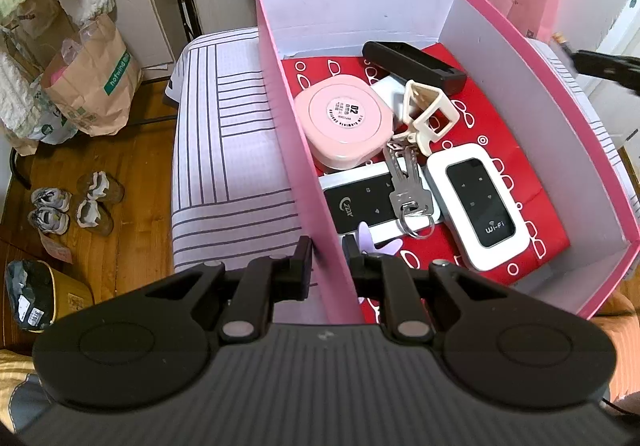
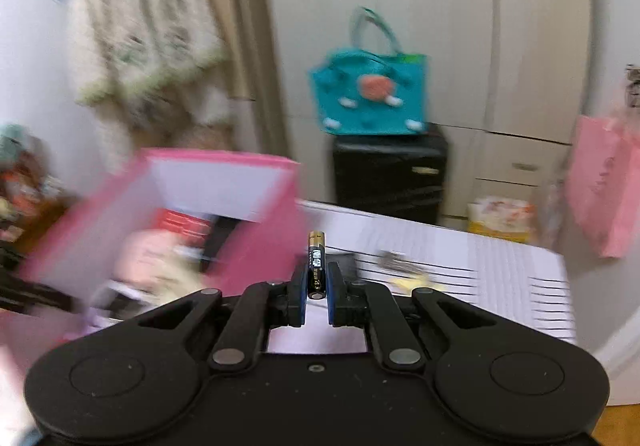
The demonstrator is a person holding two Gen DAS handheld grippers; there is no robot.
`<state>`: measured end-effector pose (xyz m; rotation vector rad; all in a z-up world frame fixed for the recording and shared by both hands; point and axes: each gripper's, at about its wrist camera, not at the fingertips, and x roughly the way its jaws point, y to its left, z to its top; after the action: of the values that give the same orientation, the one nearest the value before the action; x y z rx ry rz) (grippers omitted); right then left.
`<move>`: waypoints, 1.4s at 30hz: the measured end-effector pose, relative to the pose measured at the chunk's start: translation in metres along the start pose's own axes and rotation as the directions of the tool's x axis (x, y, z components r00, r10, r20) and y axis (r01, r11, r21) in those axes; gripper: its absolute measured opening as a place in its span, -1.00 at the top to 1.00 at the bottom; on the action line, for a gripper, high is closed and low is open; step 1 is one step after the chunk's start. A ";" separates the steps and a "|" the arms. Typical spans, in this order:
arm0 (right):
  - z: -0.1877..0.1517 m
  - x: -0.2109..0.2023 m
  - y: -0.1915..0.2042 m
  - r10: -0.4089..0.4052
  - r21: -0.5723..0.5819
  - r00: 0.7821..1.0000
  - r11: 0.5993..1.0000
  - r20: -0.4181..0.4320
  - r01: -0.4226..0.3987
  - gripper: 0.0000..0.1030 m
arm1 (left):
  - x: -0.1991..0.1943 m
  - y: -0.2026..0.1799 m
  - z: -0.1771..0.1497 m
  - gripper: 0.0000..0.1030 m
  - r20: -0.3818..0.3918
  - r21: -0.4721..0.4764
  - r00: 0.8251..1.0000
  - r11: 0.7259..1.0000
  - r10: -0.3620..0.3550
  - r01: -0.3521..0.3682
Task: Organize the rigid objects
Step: 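Carry the AA battery into the box and open the right tool, then return the right tool to the table and grasp the yellow star keychain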
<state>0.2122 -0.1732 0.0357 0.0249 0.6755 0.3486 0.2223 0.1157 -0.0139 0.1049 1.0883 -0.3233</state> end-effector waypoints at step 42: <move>-0.030 -0.027 -0.009 -0.037 0.086 0.992 0.996 0.117 0.027 0.28 | -0.004 -0.002 -0.008 0.71 0.055 0.006 0.998 1.000 -0.001 0.000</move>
<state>0.1771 -0.1931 0.0278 0.1142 0.5723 0.2857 0.2131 0.1164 -0.0144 0.1007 1.0331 -0.3284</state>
